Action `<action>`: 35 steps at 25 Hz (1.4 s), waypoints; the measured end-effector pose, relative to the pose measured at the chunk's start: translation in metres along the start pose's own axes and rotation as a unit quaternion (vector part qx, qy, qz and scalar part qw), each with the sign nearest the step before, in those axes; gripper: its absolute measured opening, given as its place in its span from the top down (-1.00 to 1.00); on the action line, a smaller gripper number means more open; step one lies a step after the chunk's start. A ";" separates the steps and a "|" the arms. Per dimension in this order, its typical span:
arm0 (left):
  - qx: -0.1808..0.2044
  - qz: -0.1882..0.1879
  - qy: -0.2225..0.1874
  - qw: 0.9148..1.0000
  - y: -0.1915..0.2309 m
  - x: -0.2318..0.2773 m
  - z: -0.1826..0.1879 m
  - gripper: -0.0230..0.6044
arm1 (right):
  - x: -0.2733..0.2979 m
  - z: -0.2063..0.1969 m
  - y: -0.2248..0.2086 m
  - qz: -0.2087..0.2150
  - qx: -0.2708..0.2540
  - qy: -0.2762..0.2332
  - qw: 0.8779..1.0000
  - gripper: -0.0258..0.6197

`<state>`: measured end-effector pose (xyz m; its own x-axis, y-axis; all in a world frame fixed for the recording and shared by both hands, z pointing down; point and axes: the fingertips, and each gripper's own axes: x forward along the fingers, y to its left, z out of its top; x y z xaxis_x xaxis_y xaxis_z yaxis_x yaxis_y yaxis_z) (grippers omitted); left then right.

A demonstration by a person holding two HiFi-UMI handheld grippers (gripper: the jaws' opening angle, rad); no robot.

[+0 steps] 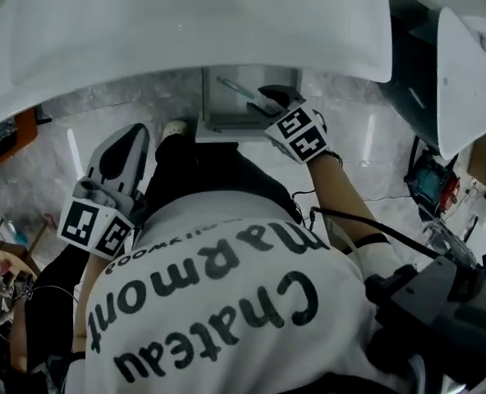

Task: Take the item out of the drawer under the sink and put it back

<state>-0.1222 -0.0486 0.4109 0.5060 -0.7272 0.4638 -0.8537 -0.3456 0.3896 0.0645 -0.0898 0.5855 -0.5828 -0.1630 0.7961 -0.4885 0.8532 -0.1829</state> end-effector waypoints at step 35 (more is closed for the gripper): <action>0.018 0.126 0.000 0.992 0.032 -0.040 -0.016 0.90 | 0.110 -0.071 -0.048 -0.086 -0.073 0.180 0.977 0.75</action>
<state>-0.1672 -0.0209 0.4178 0.2757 -0.7928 0.5435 -0.9571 -0.1738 0.2319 0.0698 -0.1139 0.7226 -0.2211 -0.1483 0.9639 -0.4454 0.8946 0.0355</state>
